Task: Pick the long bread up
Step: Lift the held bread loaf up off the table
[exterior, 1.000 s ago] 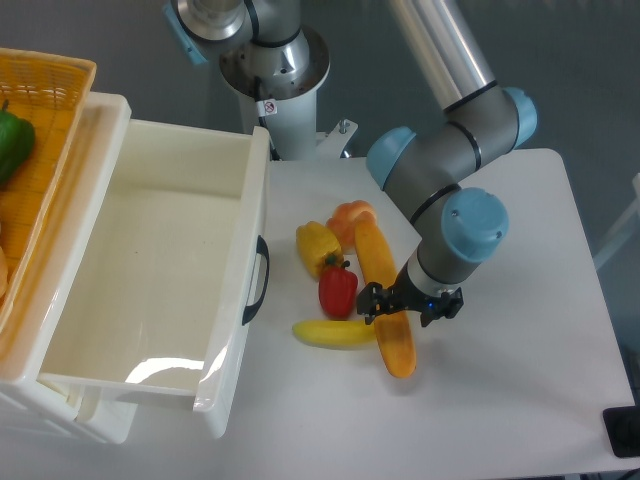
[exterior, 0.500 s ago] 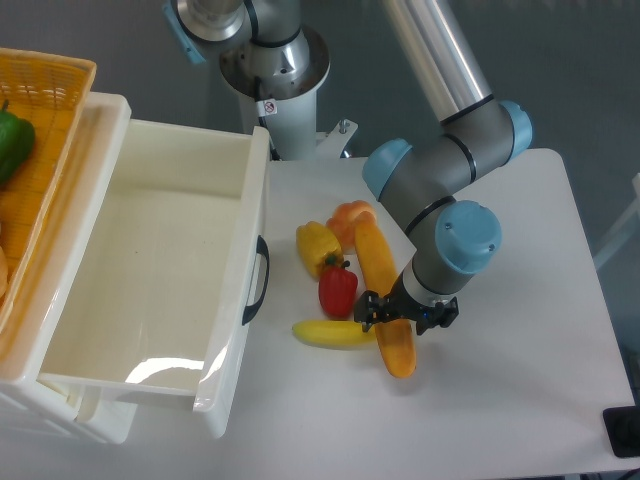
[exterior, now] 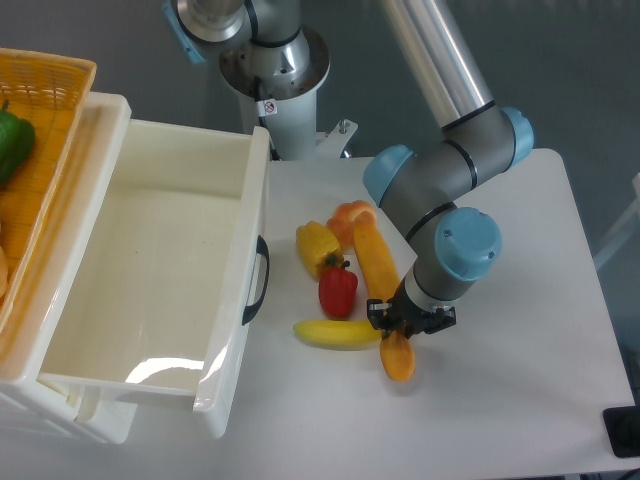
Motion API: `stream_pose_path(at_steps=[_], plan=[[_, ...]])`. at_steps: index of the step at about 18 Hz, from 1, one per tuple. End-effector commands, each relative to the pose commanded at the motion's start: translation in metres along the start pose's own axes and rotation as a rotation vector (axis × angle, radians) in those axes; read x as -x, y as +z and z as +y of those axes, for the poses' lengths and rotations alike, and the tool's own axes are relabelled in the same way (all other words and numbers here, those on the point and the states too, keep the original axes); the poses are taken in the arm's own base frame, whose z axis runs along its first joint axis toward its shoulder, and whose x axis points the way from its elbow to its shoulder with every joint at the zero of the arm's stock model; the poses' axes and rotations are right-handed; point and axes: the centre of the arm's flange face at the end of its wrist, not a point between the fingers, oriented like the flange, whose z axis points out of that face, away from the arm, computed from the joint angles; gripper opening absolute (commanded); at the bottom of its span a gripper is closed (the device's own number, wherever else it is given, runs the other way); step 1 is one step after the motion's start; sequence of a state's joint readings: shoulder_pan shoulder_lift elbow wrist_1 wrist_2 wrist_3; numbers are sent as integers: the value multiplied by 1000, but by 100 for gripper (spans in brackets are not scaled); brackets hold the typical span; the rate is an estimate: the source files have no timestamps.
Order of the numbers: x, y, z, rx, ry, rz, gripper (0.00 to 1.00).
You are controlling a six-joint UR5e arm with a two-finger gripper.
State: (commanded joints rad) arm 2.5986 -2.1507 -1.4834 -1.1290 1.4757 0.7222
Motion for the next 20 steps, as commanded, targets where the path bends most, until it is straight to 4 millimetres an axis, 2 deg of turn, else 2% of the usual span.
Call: stream_pose_path(at_steps=[3, 10, 13, 15, 17, 20], plan=[[2, -7, -1, -7, 18, -10, 6], [9, -49, 6, -21, 136, -80, 6], [25, -75, 17, 28, 276, -134, 7], [26, -93, 22, 53, 361, -129, 10], [34, -115, 35, 44, 383, -145, 11], [37, -139, 33, 26, 407, -185, 11]])
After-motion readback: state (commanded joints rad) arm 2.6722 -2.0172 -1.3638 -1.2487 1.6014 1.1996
